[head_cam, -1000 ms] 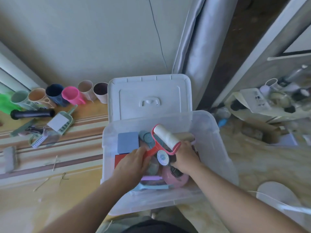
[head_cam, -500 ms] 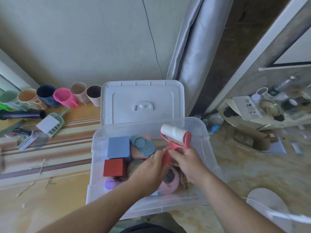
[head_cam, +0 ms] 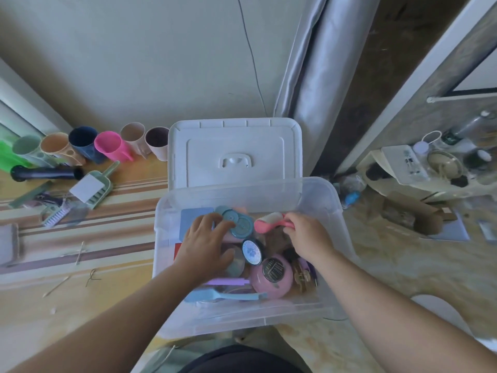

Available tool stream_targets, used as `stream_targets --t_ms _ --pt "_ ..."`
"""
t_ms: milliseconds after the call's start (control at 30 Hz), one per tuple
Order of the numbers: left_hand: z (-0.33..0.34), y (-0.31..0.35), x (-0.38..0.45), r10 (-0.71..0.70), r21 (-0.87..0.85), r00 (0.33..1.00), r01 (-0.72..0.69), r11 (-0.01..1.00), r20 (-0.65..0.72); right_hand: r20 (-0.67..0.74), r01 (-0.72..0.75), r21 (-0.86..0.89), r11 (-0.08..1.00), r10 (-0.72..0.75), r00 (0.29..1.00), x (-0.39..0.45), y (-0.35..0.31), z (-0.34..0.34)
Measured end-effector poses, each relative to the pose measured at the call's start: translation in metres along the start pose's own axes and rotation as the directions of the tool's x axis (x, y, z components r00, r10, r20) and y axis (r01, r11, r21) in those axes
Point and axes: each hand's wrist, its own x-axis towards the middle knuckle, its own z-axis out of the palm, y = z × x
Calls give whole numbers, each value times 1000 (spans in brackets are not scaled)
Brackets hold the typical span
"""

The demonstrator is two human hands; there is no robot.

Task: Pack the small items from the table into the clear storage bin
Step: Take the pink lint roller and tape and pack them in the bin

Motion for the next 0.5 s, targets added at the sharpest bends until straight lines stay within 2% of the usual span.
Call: stream_targets --t_ms 100,233,367,433,500 --pt "0 -7 -5 -24 8 1000 24 1000 -1 25 -8 -22 1000 9 1000 1 1 5" --pt "1 -18 -11 -23 -21 998 22 1000 -62 -56 57 -43 997 -59 997 1 -10 1" --pt "-9 -32 -15 15 -122 996 -25 992 -86 -127 278 47 959 -271 954 -6 -59 -2" --pt "-20 -45 -19 32 -146 989 -53 988 -143 -126 399 73 914 -389 913 -9 -95 2" --pt "-34 -67 -26 0 -166 977 -37 985 -215 -95 455 99 885 -447 889 -10 -133 9"
